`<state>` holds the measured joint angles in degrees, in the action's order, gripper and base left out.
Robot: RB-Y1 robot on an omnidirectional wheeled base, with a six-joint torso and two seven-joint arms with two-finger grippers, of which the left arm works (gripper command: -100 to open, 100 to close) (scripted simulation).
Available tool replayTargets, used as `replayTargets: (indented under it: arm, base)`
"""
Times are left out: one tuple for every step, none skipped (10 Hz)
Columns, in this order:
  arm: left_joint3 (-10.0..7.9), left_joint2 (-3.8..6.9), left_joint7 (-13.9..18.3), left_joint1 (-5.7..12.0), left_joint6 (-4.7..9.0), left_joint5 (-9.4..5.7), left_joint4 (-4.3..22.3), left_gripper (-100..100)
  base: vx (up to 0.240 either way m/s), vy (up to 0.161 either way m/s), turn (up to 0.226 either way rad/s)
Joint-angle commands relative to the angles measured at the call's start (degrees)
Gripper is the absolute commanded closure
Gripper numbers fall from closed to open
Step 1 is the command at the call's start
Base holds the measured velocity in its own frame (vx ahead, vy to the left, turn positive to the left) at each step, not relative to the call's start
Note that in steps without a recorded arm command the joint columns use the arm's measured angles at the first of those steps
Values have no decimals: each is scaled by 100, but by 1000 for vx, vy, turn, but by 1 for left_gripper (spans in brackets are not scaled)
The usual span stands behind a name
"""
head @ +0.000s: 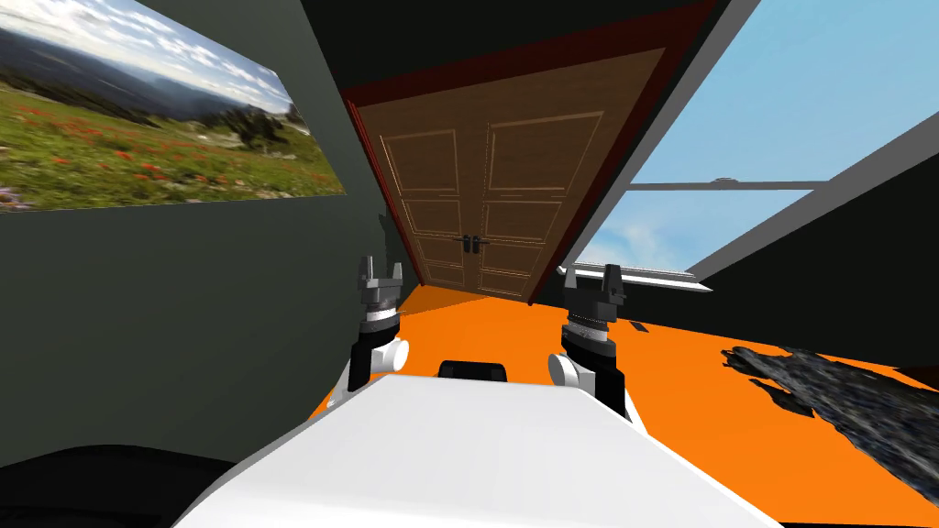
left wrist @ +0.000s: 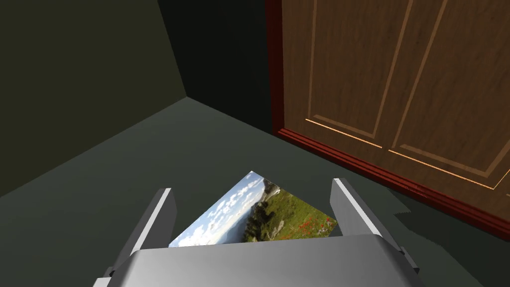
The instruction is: Pull the door open
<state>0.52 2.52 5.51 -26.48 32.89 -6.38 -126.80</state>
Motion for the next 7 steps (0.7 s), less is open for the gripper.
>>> replayTargets:
  arm:
    - [-4, 47, 5, 82, -34, 4, 170, -100]
    - [-16, 85, 19, 121, -51, -1, 268, -100]
    - [-28, 123, 34, 161, -69, -7, 366, -100]
    - [-40, 161, 48, 200, -86, -12, 463, -100]
    - [-54, 202, 64, 245, -106, -18, 575, -100]
    - [-68, 244, 81, 290, -126, -24, 689, -100]
    - [-82, 286, 98, 336, -146, -30, 803, -100]
  base:
    - [84, -8, -54]
    - [80, -1, -68]
    - [78, -1, -73]
    - [69, 1, -50]
    - [63, -2, -62]
    - [88, -7, -86]
    - [117, -9, -73]
